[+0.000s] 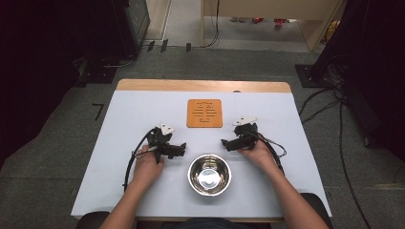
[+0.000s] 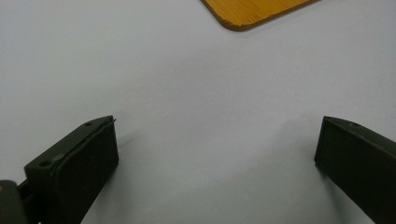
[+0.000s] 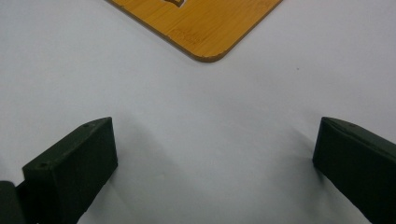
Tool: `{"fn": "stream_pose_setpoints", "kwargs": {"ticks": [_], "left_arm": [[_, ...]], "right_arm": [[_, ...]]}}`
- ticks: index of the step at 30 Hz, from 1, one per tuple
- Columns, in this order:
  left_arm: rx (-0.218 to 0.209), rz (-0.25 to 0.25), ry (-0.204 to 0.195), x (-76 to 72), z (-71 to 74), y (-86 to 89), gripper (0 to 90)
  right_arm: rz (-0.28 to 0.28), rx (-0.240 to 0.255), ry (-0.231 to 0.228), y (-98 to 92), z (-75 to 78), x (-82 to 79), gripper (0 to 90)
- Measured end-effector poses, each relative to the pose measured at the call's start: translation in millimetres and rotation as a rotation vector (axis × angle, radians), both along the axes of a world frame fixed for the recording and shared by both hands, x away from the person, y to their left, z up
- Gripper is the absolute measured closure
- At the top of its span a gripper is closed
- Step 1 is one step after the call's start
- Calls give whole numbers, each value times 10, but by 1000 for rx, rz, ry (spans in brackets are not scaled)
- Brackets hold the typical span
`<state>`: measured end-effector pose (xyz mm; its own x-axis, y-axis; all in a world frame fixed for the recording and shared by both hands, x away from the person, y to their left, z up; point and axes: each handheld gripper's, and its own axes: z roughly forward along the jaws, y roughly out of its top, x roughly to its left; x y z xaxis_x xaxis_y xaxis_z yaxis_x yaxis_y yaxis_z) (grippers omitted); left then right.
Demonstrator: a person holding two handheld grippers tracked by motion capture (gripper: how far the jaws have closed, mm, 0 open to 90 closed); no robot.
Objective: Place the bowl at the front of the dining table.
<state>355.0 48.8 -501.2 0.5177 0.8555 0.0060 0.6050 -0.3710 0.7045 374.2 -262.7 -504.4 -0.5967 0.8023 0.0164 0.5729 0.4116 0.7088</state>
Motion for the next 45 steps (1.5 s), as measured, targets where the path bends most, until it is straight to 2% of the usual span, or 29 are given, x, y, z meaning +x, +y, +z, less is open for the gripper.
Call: {"fn": "stream_pose_setpoints", "kwargs": {"ticks": [38,45], "left_arm": [[0,0,0,1,0,0,0],[-1,0,0,1,0,0,0]], "right_arm": [[-13,-9,9,19,14,1,0],[-32,-21,34,41,61,-18,65]]}}
